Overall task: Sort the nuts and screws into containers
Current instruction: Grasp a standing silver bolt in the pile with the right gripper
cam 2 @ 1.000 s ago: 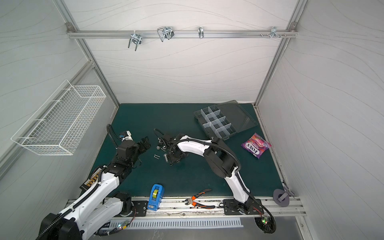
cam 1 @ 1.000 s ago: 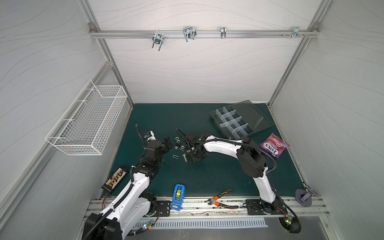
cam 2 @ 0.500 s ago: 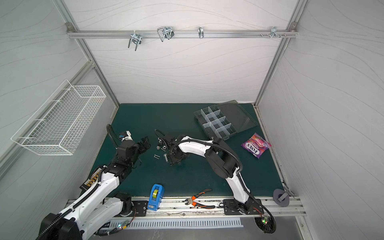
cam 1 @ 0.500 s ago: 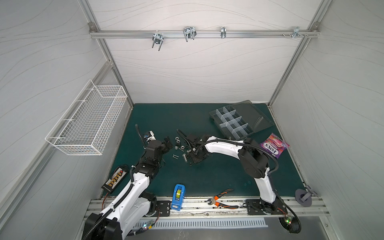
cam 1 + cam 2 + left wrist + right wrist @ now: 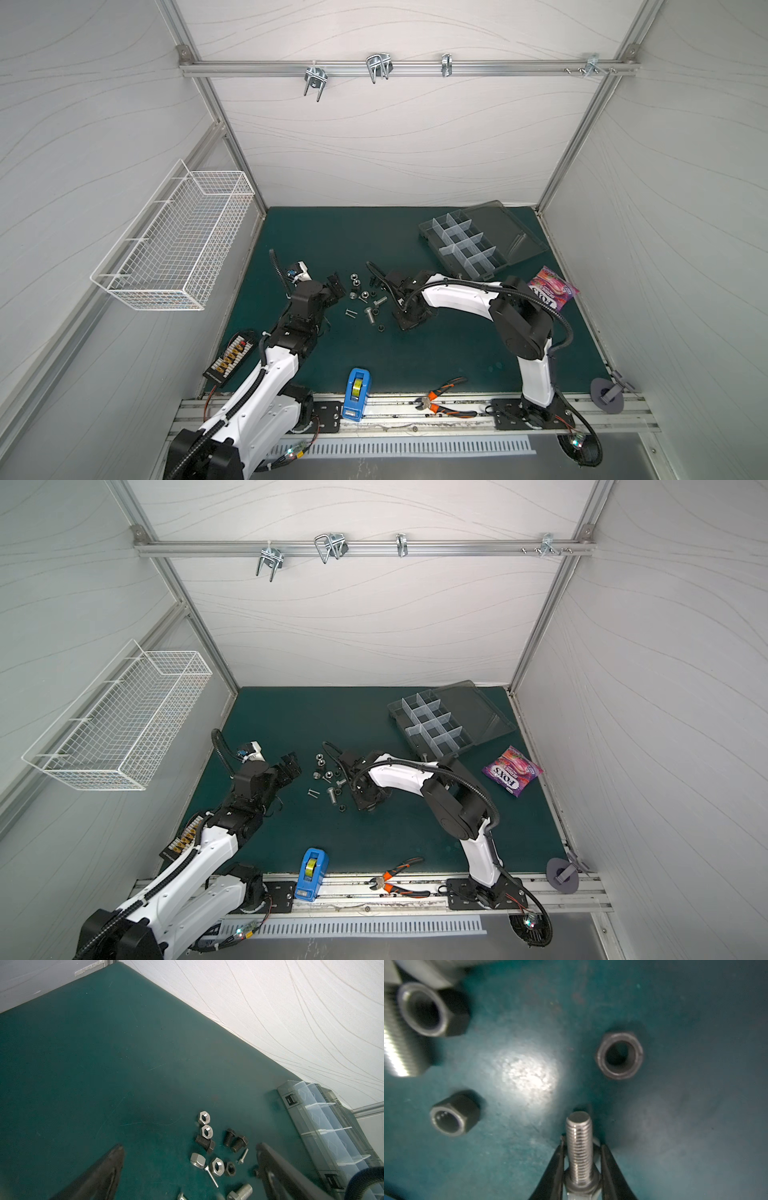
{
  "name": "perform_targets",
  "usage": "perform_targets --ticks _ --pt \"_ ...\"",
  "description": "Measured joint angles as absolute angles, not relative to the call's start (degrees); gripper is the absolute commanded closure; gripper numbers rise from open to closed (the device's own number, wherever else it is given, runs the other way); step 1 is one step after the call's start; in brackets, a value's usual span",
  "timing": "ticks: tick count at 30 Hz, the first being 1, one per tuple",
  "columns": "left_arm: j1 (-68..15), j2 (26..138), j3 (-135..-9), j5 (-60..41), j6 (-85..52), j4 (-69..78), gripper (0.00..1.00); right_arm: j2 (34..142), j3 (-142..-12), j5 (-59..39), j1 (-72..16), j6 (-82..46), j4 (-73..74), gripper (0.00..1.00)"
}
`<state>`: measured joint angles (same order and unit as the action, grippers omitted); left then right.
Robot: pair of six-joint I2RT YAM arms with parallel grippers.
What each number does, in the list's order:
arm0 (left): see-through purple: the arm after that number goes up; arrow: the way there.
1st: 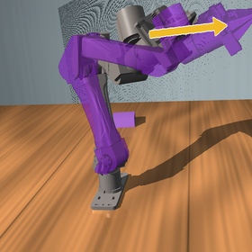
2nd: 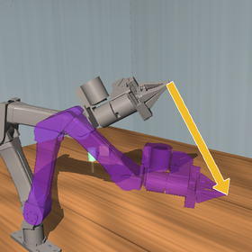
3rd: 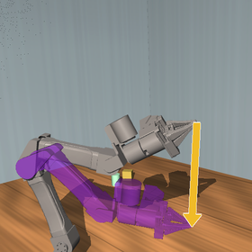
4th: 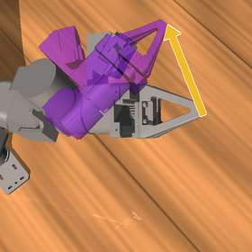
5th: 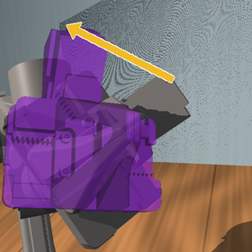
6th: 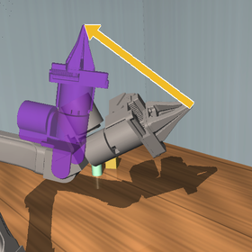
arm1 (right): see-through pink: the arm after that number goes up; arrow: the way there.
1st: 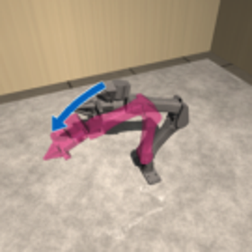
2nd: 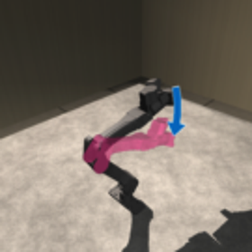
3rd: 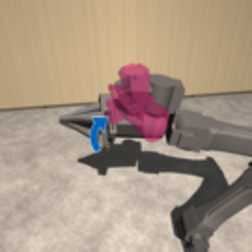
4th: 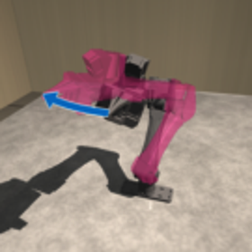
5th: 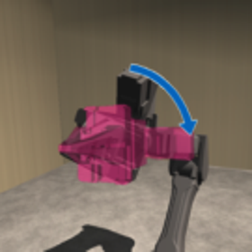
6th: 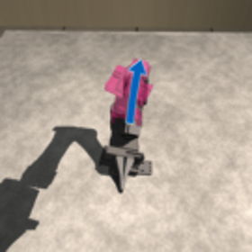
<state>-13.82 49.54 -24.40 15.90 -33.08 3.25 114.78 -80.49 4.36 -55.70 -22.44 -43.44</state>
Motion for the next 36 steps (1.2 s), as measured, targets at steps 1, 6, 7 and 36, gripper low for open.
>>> perform_targets --ticks 1,6,7,36 --pt "-13.8 49.5 -24.4 15.9 -33.1 3.2 0.00 114.8 -80.5 4.2 -55.6 -22.4 -43.5 0.94" --pt "-13.8 49.5 -24.4 15.9 -33.1 3.2 0.00 114.9 -80.6 4.1 -55.5 -21.5 -43.6 0.88" --pt "-13.8 49.4 -24.4 15.9 -33.1 3.2 0.00 115.0 -80.8 4.1 -55.5 -21.3 -43.8 0.87" --pt "-13.8 50.1 -24.4 15.9 -33.1 2.9 0.00 120.0 -88.3 5.2 -55.4 -16.5 -50.2 0.82"
